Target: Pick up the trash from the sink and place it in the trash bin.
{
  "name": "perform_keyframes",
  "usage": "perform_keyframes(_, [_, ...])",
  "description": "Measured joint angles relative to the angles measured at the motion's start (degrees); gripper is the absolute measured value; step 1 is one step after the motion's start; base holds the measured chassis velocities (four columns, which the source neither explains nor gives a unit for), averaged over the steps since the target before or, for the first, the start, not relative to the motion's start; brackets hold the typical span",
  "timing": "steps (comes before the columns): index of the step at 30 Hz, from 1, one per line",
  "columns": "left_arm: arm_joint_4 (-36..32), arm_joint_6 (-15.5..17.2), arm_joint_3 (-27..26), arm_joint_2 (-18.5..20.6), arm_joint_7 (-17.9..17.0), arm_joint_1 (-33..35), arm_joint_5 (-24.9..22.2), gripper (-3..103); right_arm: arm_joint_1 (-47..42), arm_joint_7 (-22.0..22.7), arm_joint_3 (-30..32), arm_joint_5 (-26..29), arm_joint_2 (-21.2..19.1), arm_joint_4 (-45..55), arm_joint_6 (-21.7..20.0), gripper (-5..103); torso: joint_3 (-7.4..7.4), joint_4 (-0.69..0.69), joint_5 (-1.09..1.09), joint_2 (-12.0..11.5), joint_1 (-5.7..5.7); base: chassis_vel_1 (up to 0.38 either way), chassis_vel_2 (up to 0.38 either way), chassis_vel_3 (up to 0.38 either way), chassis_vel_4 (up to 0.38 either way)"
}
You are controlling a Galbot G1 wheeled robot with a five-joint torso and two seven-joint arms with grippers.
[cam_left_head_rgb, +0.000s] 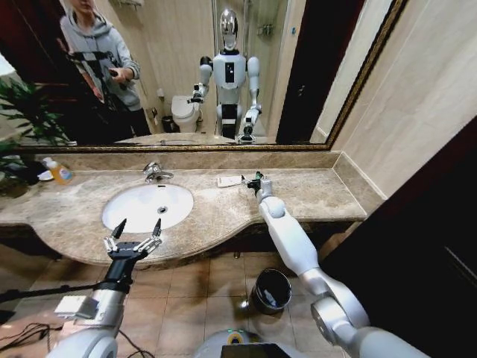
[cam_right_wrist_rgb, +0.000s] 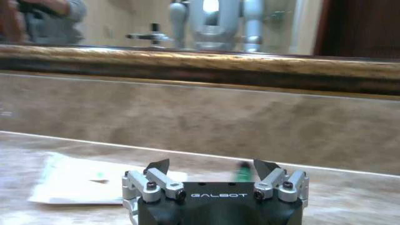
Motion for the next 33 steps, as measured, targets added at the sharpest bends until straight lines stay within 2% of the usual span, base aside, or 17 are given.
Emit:
perform_keyframes(2, [0.0, 0.0, 0.0, 0.0, 0.0, 0.0, 0.0, 100, -0.3, 0.1, 2.1, -1.8, -0.5, -1.2, 0.8, 91, 0.00, -0.07, 0.00, 0.0, -0.01, 0.000, 0.000, 0.000, 0.000])
perform_keyframes(17, [0.0, 0.0, 0.0, 0.0, 0.0, 0.0, 0.0, 100, 1.6, -1.1, 2.1, -1.8, 2.0, -7.4, 2.3, 91, 0.00, -0.02, 0.01, 0.0, -0.01, 0.000, 0.000, 0.000, 0.000])
perform_keyframes(19, [0.0, 0.0, 0.0, 0.0, 0.0, 0.0, 0.0, 100, 2.0, -1.4, 2.4, -2.2, 2.3, -8.7, 3.1, 88, 0.00, -0.02, 0.01, 0.0, -0.01, 0.000, 0.000, 0.000, 0.000])
perform_keyframes(20, [0.0, 0.0, 0.0, 0.0, 0.0, 0.0, 0.0, 100, 2.1, -1.8, 2.5, -2.4, 2.3, -9.5, 3.5, 80, 0.00, -0.02, 0.01, 0.0, -0.01, 0.000, 0.000, 0.000, 0.000])
perform_keyframes(22, [0.0, 0.0, 0.0, 0.0, 0.0, 0.0, 0.0, 100, 2.1, -1.8, 2.5, -2.4, 2.3, -9.5, 3.5, 80, 0.00, -0.02, 0.01, 0.0, -0.01, 0.000, 0.000, 0.000, 0.000])
perform_keyframes(24, [0.0, 0.0, 0.0, 0.0, 0.0, 0.0, 0.0, 100, 2.2, -2.1, 2.5, -2.6, 2.1, -9.9, 3.6, 73, 0.00, -0.02, 0.01, 0.0, -0.01, 0.000, 0.000, 0.000, 0.000])
perform_keyframes(25, [0.0, 0.0, 0.0, 0.0, 0.0, 0.0, 0.0, 100, 2.2, -2.1, 2.5, -2.6, 2.1, -9.9, 3.6, 73, 0.00, -0.02, 0.01, 0.0, -0.01, 0.000, 0.000, 0.000, 0.000])
perform_keyframes(28, [0.0, 0.0, 0.0, 0.0, 0.0, 0.0, 0.0, 100, 2.2, -2.3, 2.6, -2.7, 1.9, -10.5, 3.8, 61, 0.00, -0.02, 0.02, 0.0, -0.01, 0.000, 0.000, 0.000, 0.000])
perform_keyframes(29, [0.0, 0.0, 0.0, 0.0, 0.0, 0.0, 0.0, 100, 2.2, -2.3, 2.6, -2.7, 1.9, -10.5, 3.8, 61, 0.00, -0.02, 0.02, 0.0, -0.01, 0.000, 0.000, 0.000, 0.000])
perform_keyframes(32, [0.0, 0.0, 0.0, 0.0, 0.0, 0.0, 0.0, 100, 2.2, -2.3, 2.6, -2.7, 1.6, -10.6, 4.0, 48, 0.00, -0.02, 0.02, 0.0, -0.01, 0.000, 0.000, 0.000, 0.000])
perform_keyframes(33, [0.0, 0.0, 0.0, 0.0, 0.0, 0.0, 0.0, 100, 2.2, -2.3, 2.6, -2.6, 1.4, -10.5, 4.0, 48, 0.00, -0.02, 0.02, 0.0, -0.01, 0.000, 0.000, 0.000, 0.000])
